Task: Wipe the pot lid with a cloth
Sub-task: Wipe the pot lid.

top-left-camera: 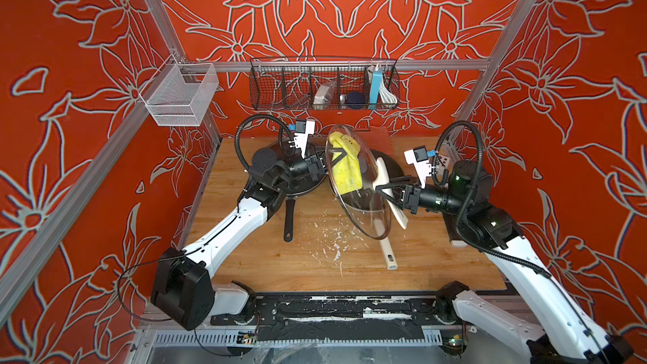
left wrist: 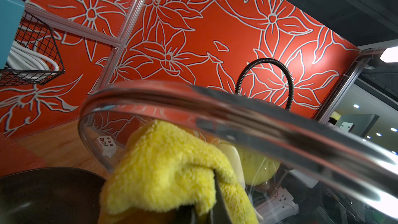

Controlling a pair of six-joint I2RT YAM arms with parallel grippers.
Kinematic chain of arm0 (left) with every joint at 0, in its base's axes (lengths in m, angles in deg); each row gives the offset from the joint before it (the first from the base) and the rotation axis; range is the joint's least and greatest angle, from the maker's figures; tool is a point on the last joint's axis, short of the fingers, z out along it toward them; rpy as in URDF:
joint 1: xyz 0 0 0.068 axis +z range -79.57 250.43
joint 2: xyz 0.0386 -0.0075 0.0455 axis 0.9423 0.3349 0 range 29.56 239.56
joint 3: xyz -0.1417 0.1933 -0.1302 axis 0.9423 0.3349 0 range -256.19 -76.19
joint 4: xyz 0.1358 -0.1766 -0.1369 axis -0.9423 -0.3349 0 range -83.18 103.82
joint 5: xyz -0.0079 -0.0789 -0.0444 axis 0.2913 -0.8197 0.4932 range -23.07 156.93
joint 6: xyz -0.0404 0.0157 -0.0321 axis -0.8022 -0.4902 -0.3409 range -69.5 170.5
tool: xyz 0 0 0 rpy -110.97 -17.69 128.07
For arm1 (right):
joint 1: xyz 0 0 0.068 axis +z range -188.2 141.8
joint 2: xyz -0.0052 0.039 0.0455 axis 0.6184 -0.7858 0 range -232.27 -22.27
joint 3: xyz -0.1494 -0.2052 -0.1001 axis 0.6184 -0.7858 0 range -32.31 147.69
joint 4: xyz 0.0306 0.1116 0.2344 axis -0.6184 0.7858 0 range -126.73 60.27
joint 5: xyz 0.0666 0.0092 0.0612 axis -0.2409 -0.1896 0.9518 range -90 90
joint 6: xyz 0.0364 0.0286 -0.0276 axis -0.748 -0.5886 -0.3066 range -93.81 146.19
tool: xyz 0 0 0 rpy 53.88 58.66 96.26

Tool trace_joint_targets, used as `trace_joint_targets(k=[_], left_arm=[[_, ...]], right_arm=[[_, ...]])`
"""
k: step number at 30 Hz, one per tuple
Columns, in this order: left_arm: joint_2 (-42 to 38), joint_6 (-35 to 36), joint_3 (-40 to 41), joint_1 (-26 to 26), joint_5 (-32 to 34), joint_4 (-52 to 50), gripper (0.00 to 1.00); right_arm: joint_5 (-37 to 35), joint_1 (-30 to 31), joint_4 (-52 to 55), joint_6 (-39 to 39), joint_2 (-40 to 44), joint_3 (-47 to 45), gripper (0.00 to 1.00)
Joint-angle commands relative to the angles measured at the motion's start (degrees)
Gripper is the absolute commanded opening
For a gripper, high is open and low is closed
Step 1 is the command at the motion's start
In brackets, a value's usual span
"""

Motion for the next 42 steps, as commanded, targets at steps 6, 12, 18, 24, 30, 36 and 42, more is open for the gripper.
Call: trace_joint_targets(k=[6,12,18,24,30,36,42], left_arm=[[6.08,-5.72,-2.95,-0.03,-1.48,10.76,0.00],[10.39,-9.71,-2.52,-0.06,-2.22,15.35,0.00],[14.17,-12.91,-0.99,-1.37,-3.24,19.22,0.00],[16.28,-11.84,0.50,-4.43,-3.54,19.25,0.00],[17.47,-9.96,1.94,-6.73,-3.25,18.14,0.00],[18.76,-9.49,4.18,-8.39,-3.08,18.57,0.00],[18.64,-9.91,6.45,-10.37,-2.73,19.45,0.00]], right_arm=[[6.40,4.60,-18.95,-3.18,0.21,1.82,0.00],[6.83,5.10,-22.61,-4.76,-2.05,3.31,0.00],[6.66,5.13,-25.48,-4.74,-3.11,3.68,0.00],[7.08,5.11,-29.29,-5.16,-4.21,3.34,0.00],[7.09,5.10,-29.96,-5.16,-4.79,4.17,0.00],[6.87,5.11,-28.30,-3.91,-4.45,5.72,0.00],[6.36,5.10,-27.10,-2.32,-3.93,6.23,0.00]])
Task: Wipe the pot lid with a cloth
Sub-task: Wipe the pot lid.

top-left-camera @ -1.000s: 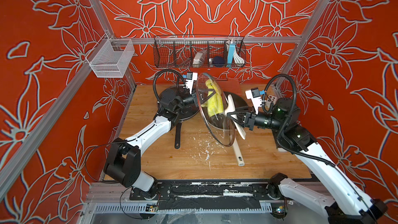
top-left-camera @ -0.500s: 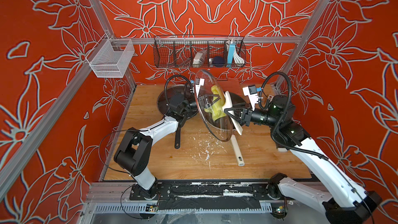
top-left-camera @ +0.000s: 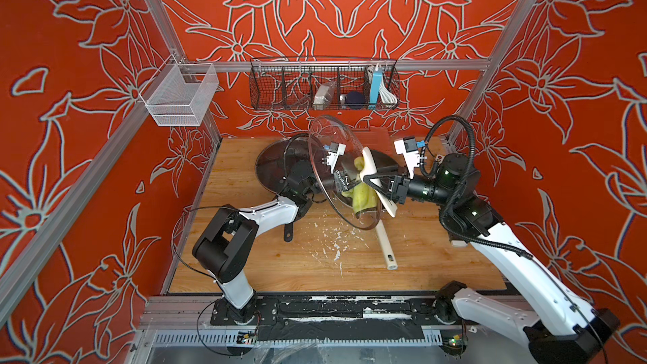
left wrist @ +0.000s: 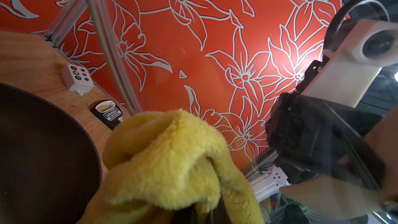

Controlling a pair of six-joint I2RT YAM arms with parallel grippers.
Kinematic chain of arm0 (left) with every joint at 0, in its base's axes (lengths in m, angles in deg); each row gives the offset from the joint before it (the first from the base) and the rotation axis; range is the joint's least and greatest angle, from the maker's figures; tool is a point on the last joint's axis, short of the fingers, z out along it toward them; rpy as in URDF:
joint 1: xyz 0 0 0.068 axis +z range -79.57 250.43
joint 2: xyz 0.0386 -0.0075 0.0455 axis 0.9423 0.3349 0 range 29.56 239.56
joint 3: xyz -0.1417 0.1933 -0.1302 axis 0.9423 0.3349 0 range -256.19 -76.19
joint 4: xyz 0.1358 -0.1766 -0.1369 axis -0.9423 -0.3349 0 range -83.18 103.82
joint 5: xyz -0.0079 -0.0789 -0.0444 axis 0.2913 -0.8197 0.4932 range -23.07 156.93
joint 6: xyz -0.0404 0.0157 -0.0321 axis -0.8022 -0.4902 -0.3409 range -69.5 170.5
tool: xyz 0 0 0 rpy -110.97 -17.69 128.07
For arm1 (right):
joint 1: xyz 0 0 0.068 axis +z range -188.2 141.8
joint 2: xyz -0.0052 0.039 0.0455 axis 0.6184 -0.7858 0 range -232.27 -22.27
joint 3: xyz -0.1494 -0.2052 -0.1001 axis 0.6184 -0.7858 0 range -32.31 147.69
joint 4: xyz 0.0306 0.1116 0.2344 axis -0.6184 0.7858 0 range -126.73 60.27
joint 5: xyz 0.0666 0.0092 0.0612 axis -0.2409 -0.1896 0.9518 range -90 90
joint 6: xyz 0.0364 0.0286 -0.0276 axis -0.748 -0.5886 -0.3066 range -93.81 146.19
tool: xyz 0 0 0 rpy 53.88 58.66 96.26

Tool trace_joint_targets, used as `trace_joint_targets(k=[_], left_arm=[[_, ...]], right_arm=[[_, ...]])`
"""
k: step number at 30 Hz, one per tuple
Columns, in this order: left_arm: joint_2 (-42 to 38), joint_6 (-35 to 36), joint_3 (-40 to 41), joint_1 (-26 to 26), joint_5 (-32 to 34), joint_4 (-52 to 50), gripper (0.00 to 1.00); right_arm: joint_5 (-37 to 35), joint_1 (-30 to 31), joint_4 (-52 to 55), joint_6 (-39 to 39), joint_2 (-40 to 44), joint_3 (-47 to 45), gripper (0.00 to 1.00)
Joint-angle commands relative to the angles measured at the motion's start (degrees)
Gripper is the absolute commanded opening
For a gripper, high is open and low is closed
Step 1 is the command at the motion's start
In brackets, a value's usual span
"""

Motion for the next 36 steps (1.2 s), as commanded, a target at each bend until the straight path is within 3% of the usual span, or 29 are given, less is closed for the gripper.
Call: trace_joint_targets(k=[1,13,31,36], left_arm=[[-0.25,-0.08,1.14,-2.50,-1.55,3.61,0.00],[-11.15,-1.12,9.52,-6.05,0.09,2.59,0.00],[-41.10,1.78,16.64,-6.42,3.25,-16.32,0.00],[-46.37,3.10,16.92,-6.03,5.42,-20.91,0.00]], right_arm=[[5.93,1.60,-12.40,1.91,2.24,5.87,0.00],[4.33,1.58,-9.41,5.28,2.76,5.88,0.00],[0.38,1.54,-5.02,9.52,3.04,5.44,0.00],[-0.27,1.55,-3.29,10.79,3.22,5.43,0.00]])
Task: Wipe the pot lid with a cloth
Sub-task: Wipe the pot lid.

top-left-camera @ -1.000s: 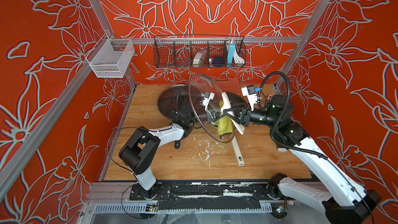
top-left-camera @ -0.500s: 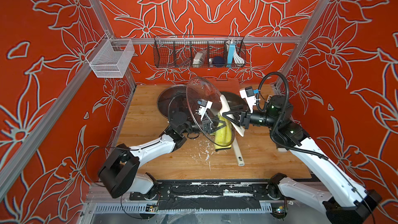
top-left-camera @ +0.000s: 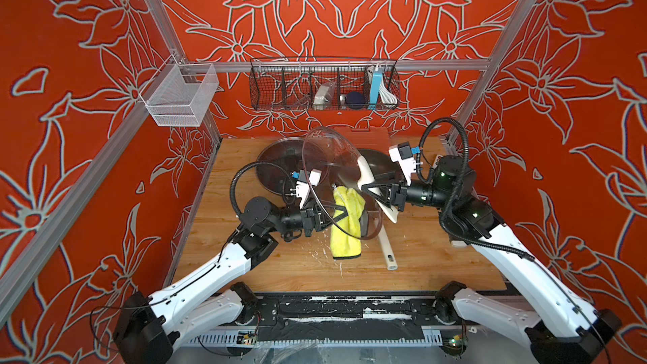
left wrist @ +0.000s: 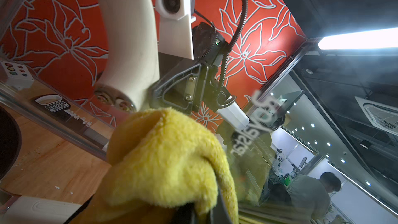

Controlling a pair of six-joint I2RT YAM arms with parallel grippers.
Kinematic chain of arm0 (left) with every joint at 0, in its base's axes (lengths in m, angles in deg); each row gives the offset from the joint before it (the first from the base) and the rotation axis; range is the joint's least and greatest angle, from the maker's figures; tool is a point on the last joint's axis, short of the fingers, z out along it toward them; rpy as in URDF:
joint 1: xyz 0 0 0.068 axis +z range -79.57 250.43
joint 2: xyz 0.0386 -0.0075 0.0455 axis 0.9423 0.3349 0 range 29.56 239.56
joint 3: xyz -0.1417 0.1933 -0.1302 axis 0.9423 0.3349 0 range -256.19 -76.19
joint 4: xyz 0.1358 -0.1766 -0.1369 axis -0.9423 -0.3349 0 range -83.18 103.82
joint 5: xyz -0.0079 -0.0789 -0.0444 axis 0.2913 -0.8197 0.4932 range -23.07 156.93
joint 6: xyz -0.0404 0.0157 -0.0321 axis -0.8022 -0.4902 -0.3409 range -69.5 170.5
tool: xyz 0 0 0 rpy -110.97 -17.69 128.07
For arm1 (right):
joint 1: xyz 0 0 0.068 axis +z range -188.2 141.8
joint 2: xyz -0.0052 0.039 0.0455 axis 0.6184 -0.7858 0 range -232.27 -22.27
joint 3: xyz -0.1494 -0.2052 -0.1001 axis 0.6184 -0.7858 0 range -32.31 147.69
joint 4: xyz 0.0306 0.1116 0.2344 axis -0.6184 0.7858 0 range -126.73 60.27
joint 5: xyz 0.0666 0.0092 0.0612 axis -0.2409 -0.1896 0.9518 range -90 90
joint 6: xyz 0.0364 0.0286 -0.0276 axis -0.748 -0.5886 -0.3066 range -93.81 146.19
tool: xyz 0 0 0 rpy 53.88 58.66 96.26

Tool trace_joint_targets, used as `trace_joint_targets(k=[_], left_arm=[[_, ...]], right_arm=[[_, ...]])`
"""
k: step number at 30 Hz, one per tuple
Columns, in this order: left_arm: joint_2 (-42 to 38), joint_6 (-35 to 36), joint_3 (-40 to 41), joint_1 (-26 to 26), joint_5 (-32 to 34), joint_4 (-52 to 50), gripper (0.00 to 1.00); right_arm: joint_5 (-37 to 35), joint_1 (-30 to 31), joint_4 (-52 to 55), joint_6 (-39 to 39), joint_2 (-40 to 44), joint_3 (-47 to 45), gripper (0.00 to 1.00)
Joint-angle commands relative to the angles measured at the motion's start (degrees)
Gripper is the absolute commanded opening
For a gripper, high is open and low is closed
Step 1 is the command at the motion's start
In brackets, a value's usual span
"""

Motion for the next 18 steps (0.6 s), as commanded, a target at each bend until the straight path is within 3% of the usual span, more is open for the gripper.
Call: trace_joint_targets(k=[1,10,18], left_arm=[[-3.83,1.78,-0.50,0.29,1.75,-1.45,0.00],[-10.88,1.13,-0.69,6.28,3.02,-6.70,0.00],[-9.89,-1.15,-3.29,11.97,1.65,-5.18,0.00]], right_arm=[[-1.19,0.43,-8.94,3.48,2.72,5.19,0.00],[-0.72,0.36,-6.56,5.01,3.34,4.07,0.00],[1.49,0.37,-5.20,6.07,3.69,2.57,0.00]])
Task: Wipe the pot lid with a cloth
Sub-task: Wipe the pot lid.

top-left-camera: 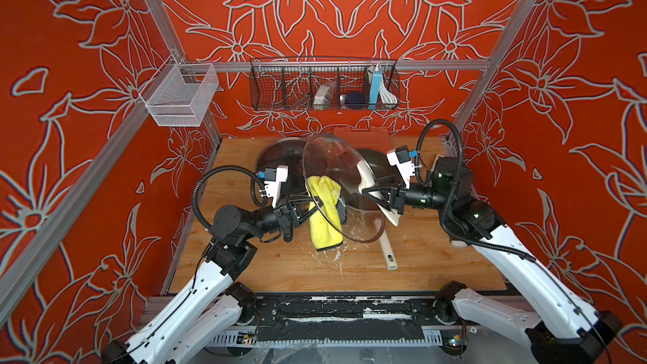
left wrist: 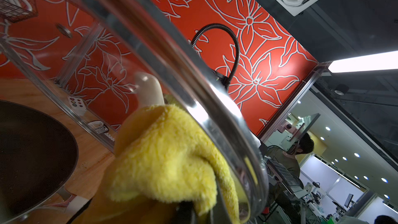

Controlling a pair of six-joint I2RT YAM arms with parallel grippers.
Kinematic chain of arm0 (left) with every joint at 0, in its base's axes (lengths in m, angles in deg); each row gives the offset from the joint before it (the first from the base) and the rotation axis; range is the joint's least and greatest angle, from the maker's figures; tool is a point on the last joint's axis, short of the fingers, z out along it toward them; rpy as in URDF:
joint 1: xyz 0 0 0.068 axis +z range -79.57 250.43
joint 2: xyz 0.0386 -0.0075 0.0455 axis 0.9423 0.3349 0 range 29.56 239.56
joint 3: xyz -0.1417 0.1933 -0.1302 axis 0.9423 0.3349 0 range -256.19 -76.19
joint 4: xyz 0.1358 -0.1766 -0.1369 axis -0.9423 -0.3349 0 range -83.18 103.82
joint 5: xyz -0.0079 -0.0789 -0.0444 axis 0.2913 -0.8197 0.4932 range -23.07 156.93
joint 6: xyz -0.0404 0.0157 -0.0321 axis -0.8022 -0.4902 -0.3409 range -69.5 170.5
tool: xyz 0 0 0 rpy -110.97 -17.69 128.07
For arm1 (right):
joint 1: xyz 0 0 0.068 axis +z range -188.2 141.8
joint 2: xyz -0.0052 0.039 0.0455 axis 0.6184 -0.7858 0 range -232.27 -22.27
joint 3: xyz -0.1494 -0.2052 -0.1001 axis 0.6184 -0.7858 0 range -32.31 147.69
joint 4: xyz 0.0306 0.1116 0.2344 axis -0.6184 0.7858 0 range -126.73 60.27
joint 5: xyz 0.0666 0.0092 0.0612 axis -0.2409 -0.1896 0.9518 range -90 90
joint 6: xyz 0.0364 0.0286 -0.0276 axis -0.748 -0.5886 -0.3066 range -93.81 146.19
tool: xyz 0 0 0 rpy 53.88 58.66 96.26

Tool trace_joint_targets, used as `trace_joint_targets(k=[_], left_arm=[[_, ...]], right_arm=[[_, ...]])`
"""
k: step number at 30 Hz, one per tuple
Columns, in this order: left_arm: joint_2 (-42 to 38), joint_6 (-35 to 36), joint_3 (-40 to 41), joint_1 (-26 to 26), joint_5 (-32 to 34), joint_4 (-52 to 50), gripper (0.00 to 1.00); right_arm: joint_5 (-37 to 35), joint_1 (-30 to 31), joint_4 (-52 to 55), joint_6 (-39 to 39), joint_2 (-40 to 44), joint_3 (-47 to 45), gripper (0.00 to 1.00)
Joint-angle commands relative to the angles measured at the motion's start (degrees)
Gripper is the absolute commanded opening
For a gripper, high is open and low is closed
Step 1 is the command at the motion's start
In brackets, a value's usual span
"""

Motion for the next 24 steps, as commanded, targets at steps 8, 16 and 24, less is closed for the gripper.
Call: trace_joint_targets(k=[8,16,24], left_arm=[[5.91,-0.84,-7.39,4.32,-2.04,5.52,0.00],[15.95,-0.42,-14.53,6.18,-4.81,8.93,0.00],[26.09,-3.37,-22.38,6.23,-7.21,13.30,0.00]], right_arm=[[6.87,0.37,-9.14,2.88,4.47,1.62,0.00],[9.15,0.44,-9.27,1.98,5.42,-0.20,0.00],[10.37,0.57,-11.49,0.47,6.03,-1.24,0.00]])
